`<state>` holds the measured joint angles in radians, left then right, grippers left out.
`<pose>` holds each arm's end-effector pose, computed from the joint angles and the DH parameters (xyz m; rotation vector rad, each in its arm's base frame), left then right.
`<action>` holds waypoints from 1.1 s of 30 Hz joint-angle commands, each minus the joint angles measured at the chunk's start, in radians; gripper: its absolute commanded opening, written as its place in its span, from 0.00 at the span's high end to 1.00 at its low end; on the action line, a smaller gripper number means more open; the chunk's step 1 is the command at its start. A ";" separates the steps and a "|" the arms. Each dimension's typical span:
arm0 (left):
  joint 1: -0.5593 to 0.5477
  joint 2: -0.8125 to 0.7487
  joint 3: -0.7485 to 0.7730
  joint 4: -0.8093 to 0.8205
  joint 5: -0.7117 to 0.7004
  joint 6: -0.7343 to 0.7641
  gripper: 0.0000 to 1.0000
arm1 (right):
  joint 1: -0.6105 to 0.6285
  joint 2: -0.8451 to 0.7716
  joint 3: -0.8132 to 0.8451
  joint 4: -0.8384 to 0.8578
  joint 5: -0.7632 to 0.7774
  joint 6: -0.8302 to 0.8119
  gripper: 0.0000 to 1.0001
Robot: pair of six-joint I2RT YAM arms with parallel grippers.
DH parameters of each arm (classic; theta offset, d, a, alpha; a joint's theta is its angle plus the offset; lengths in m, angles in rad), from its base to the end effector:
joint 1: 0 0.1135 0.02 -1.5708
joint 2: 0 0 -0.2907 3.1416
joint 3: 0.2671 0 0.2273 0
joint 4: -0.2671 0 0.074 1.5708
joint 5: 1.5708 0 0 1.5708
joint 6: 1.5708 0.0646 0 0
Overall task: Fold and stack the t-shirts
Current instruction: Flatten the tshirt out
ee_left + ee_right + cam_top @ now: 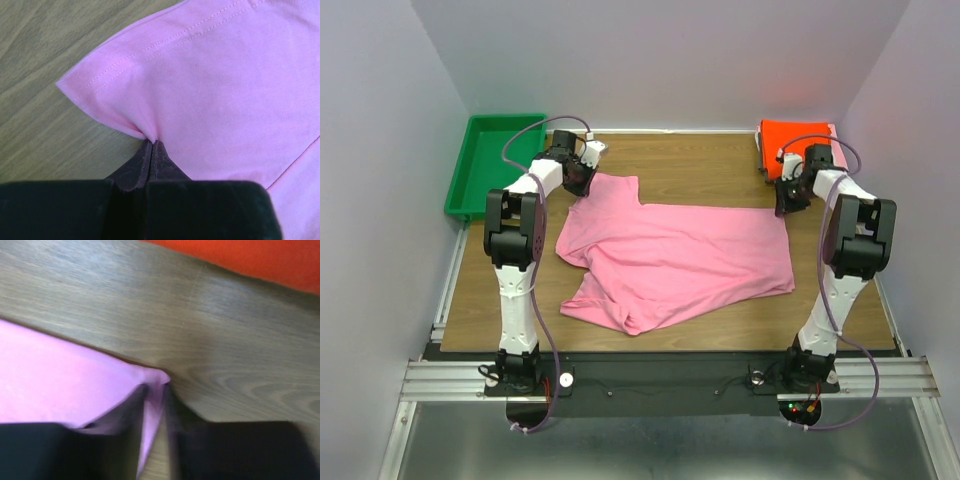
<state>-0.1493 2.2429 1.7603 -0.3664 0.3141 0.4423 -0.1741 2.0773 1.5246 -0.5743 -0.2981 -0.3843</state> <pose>0.5039 -0.0960 0.1907 0.8281 2.2304 -0.2412 0.4341 -0.0571 0.1811 -0.3642 2.6038 0.2159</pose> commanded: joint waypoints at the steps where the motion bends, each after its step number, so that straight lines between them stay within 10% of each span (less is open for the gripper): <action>1: 0.001 -0.063 -0.024 -0.011 0.016 0.003 1.00 | 0.038 -0.003 -0.061 0.021 -0.015 -0.025 0.84; 2: 0.004 -0.072 -0.044 -0.009 0.019 0.003 1.00 | 0.039 -0.016 -0.079 0.021 -0.028 -0.030 0.99; 18: 0.074 -0.403 0.271 -0.026 0.120 -0.043 1.00 | 0.035 -0.402 0.215 0.021 -0.020 0.056 0.99; 33: 0.142 -0.940 0.162 0.451 0.072 -0.185 1.00 | 0.028 -0.729 0.453 0.151 0.123 0.058 0.99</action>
<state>-0.0109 1.4303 1.9568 -0.1081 0.4240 0.2615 -0.1360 1.4296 1.9396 -0.5251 -0.2600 -0.3210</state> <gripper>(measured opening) 0.048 0.021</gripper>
